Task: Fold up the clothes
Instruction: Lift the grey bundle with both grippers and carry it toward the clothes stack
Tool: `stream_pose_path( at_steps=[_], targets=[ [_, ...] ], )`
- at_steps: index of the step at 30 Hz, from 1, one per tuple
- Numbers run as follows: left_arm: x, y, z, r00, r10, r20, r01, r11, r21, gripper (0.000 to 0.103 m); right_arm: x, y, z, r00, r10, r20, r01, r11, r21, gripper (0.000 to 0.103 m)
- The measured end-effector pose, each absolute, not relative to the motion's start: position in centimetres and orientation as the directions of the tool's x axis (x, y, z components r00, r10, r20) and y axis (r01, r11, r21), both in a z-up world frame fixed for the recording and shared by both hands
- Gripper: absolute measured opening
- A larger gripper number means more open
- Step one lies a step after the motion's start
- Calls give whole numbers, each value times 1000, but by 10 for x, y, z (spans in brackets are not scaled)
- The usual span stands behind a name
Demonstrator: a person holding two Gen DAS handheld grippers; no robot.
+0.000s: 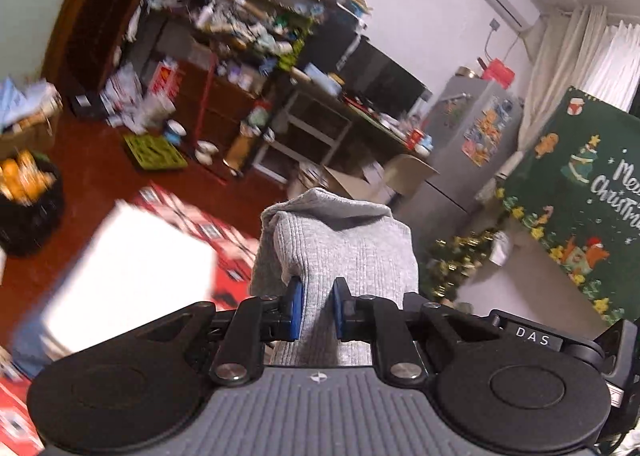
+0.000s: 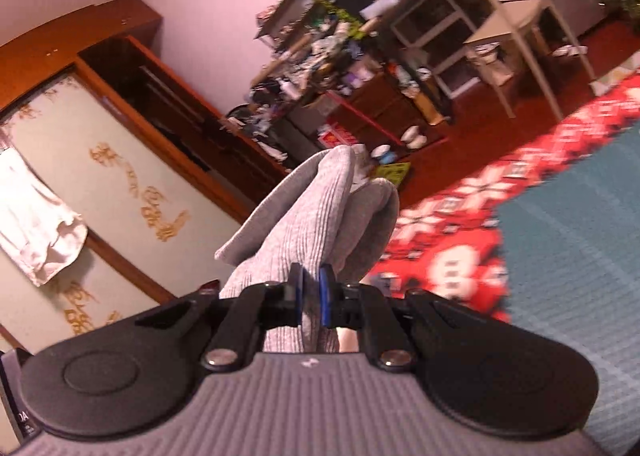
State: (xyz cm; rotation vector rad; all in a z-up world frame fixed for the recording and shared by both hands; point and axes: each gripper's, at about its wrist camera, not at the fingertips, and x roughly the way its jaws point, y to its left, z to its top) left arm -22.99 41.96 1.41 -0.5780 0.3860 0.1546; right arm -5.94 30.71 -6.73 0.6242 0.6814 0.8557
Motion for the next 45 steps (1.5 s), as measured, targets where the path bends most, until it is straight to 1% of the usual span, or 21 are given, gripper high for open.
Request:
stream_pose_path(
  at_steps=[4, 9, 15, 20, 23, 25, 26, 27, 29, 31, 32, 34, 35, 37, 39, 42, 45],
  targets=[
    [-232, 463, 17, 903, 85, -422, -289, 846, -448, 15, -68, 364, -66, 450, 852, -265, -471, 479, 741, 9],
    [-223, 509, -3, 874, 124, -471, -343, 843, -415, 15, -61, 423, -91, 409, 862, -300, -448, 476, 757, 8],
    [-205, 540, -40, 857, 95, -506, -357, 818, -451, 15, -38, 458, -135, 396, 850, -346, -401, 499, 768, 8],
    [-191, 552, -65, 839, 88, -537, -371, 816, -444, 15, -17, 465, -167, 389, 843, -373, -386, 516, 764, 8],
    [-192, 558, -77, 842, 83, -533, -370, 808, -458, 17, -13, 468, -182, 383, 844, -375, -390, 516, 763, 9],
    [-197, 562, -82, 850, 75, -521, -366, 796, -482, 23, -7, 465, -190, 374, 854, -361, -381, 496, 780, 19],
    [-200, 564, -83, 853, 72, -517, -367, 787, -496, 29, -5, 463, -194, 370, 860, -352, -370, 484, 793, 22],
    [-202, 565, -83, 854, 67, -515, -368, 778, -510, 32, 0, 461, -196, 366, 863, -349, -363, 478, 800, 27],
    [-207, 571, -83, 857, 48, -512, -366, 757, -542, 35, 10, 456, -196, 372, 863, -341, -356, 472, 806, 30],
    [-212, 578, -80, 862, 42, -506, -368, 738, -566, 39, 20, 449, -193, 391, 858, -333, -356, 475, 805, 42],
    [-214, 582, -78, 864, 44, -502, -371, 729, -575, 39, 27, 446, -192, 405, 851, -333, -352, 482, 803, 44],
    [-212, 590, -72, 866, 48, -498, -375, 722, -582, 41, 45, 443, -191, 423, 842, -334, -336, 488, 805, 53],
    [-210, 594, -69, 866, 50, -498, -376, 721, -582, 43, 55, 444, -193, 418, 844, -335, -325, 484, 813, 56],
    [-202, 603, -64, 864, 50, -501, -379, 720, -582, 45, 75, 448, -198, 403, 851, -336, -288, 466, 837, 68],
    [-190, 613, -62, 864, 39, -503, -381, 704, -600, 46, 96, 453, -206, 383, 861, -335, -236, 442, 866, 69],
    [-172, 628, -60, 866, 18, -500, -381, 672, -636, 48, 116, 463, -216, 352, 877, -328, -186, 409, 894, 76],
    [-157, 639, -68, 865, -17, -501, -385, 618, -685, 48, 132, 477, -229, 309, 900, -307, -129, 360, 924, 77]
  ],
)
